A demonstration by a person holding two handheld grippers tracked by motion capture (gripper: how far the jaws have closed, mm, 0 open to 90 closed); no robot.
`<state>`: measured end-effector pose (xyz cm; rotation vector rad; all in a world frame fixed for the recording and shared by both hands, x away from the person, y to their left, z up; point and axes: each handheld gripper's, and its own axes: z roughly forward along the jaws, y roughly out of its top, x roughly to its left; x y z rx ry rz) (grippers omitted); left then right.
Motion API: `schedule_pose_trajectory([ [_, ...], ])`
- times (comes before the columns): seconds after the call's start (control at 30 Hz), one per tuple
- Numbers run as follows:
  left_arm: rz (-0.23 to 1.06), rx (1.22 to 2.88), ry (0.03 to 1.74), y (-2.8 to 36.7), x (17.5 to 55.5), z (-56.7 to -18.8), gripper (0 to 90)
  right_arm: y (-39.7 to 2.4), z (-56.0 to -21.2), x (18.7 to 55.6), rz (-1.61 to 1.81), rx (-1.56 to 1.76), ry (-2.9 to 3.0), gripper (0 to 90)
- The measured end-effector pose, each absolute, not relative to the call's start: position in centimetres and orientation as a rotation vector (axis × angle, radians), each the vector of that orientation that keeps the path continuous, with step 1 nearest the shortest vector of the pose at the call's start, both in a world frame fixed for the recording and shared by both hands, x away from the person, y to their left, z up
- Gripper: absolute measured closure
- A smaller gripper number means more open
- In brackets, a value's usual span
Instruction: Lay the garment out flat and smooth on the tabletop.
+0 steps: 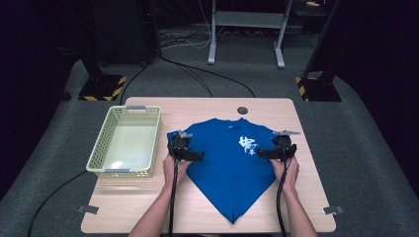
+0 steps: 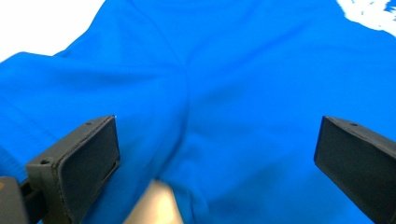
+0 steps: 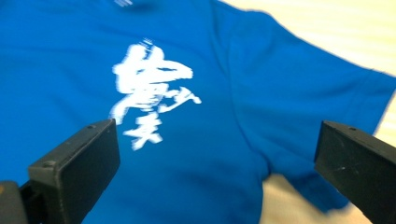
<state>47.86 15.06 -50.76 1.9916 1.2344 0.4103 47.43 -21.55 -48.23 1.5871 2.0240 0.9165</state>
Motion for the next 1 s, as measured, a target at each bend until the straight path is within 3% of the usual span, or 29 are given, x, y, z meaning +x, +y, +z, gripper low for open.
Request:
schedule_pose_trajectory([
  [0.13,0.403,1.975,1.224,14.8,44.6,-49.9,0.0,-20.9,-48.0,44.3,0.969,1.56,2.077,0.0],
  [0.37,0.437,2.1,1.125,11.9,40.2,-51.3,0.0,-18.1,-51.4,40.0,0.998,1.488,2.175,0.0],
  [0.77,0.469,2.111,1.125,10.8,39.3,-53.1,0.0,-17.6,-52.9,39.1,0.9,1.409,2.143,0.0],
  [1.0,0.469,2.111,1.126,10.8,39.3,-53.1,0.0,-17.0,-51.7,38.6,0.994,1.45,2.154,3.1],
])
